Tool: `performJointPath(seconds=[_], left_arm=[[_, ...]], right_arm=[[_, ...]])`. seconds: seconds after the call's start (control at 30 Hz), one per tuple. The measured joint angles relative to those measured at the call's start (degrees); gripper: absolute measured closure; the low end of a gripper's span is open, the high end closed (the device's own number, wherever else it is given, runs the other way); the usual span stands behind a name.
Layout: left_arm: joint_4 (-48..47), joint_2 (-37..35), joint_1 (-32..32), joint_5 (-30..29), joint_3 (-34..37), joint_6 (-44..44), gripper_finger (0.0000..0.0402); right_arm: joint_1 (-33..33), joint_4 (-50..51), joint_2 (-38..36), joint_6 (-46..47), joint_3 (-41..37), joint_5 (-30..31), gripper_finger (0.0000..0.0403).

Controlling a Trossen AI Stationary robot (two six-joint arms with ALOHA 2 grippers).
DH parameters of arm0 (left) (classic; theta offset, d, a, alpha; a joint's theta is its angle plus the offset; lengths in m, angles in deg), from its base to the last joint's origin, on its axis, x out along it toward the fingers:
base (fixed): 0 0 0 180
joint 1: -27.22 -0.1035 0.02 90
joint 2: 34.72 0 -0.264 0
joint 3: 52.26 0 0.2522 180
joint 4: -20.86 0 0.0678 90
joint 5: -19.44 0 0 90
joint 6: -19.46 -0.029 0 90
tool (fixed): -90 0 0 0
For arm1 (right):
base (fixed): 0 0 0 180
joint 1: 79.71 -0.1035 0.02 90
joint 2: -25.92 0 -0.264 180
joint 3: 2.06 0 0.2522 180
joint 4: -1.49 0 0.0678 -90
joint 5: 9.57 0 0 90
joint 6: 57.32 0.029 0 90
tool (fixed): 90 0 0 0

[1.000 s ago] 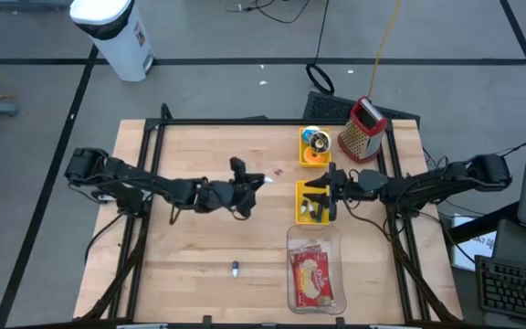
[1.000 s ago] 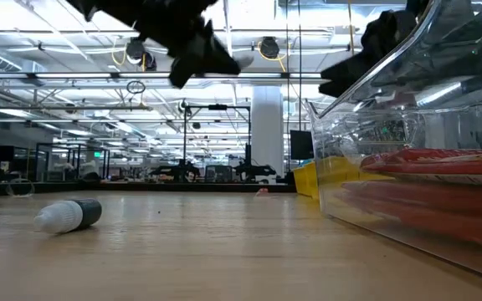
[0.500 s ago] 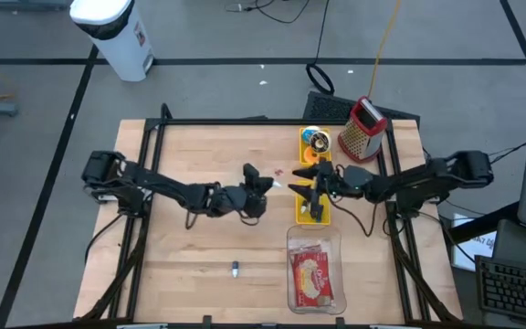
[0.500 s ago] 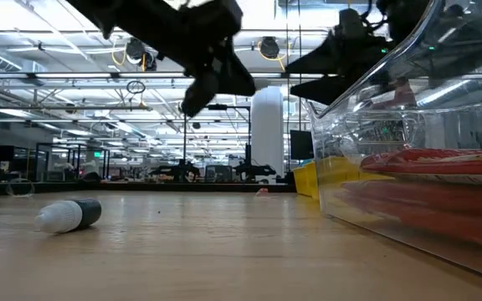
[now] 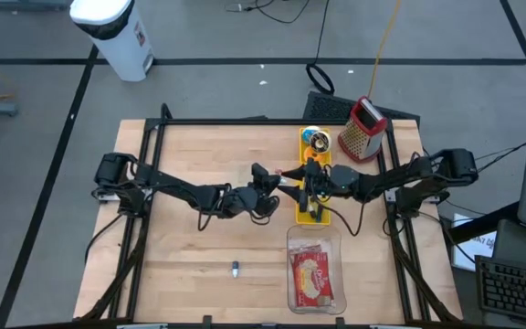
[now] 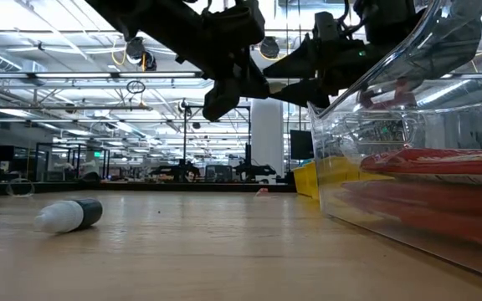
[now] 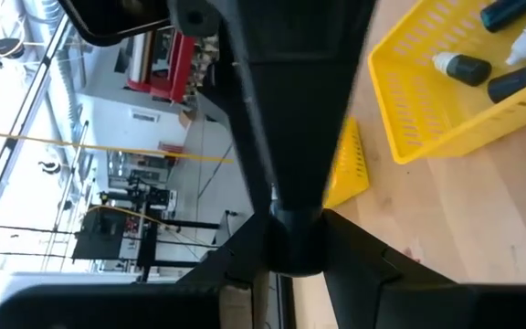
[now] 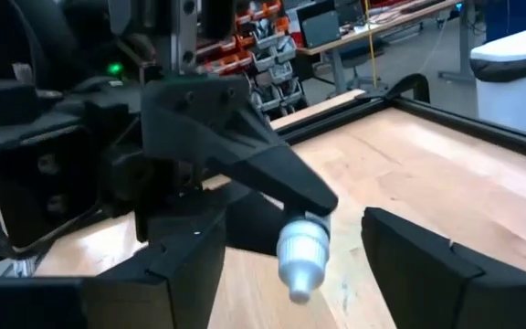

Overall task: Pick & Place Food Item
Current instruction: Put the green food coloring bottle into the bottom yellow bin

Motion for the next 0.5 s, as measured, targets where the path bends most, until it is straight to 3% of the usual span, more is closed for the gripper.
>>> performJointPath(seconds=[0.5], left_arm=[[0.13,-0.02,-0.09,0.01,0.00,0.37,0.0316]], right_arm=[[-0.02,0.57,0.00,-0.57,0.00,-0.22,0.0284]])
